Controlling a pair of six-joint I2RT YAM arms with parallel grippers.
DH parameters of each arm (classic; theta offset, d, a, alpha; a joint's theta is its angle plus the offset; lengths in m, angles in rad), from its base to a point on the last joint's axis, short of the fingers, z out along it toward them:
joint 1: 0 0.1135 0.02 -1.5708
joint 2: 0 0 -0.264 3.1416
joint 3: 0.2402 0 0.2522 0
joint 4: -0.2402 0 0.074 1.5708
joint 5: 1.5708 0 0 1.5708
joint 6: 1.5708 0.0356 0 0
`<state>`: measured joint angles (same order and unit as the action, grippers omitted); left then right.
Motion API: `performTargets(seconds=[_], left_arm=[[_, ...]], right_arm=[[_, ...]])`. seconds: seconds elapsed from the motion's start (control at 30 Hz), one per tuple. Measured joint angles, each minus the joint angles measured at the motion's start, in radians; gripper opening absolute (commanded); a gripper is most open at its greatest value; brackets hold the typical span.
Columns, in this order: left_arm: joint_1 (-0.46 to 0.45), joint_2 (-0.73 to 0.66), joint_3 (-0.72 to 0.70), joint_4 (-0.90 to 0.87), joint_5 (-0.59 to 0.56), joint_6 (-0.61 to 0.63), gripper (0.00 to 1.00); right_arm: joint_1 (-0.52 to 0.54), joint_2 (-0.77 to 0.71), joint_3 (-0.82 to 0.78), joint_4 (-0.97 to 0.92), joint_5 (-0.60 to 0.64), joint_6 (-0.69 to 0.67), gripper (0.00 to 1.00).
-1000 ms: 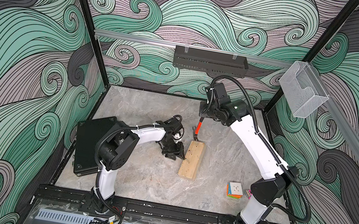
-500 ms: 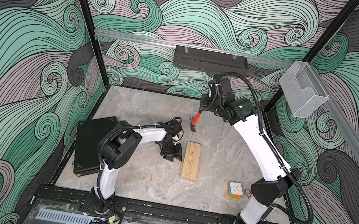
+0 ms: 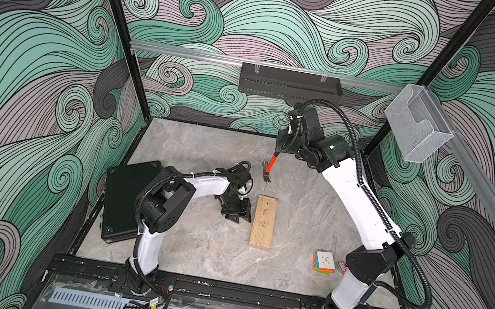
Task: Use a claw hammer to pull out a nail
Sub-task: Remove the nail from the mounting plate, then pick up the nail with the hammer.
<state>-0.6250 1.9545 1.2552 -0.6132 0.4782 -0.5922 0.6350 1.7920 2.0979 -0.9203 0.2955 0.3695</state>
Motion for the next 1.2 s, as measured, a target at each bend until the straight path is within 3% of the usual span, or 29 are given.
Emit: performTargets(seconds=[0.33, 0.6, 0.97, 1.2], left_arm=[[0.0, -0.028, -0.024, 0.025, -0.012, 0.009, 0.58], [0.0, -0.166, -0.065, 0.061, -0.142, 0.018, 0.66], [-0.013, -0.401, -0.216, 0.434, -0.232, -0.137, 0.78], [-0.05, -0.455, -0.305, 0.615, -0.266, -0.187, 0.99]], right_arm=[[0.0, 0.0, 0.0, 0.0, 0.011, -0.012, 0.04], [-0.004, 0.0, 0.0, 0.001, 0.011, -0.032, 0.04], [-0.019, -0.027, -0.037, 0.009, 0.011, -0.062, 0.04], [-0.034, -0.088, -0.094, 0.012, 0.006, -0.066, 0.04]])
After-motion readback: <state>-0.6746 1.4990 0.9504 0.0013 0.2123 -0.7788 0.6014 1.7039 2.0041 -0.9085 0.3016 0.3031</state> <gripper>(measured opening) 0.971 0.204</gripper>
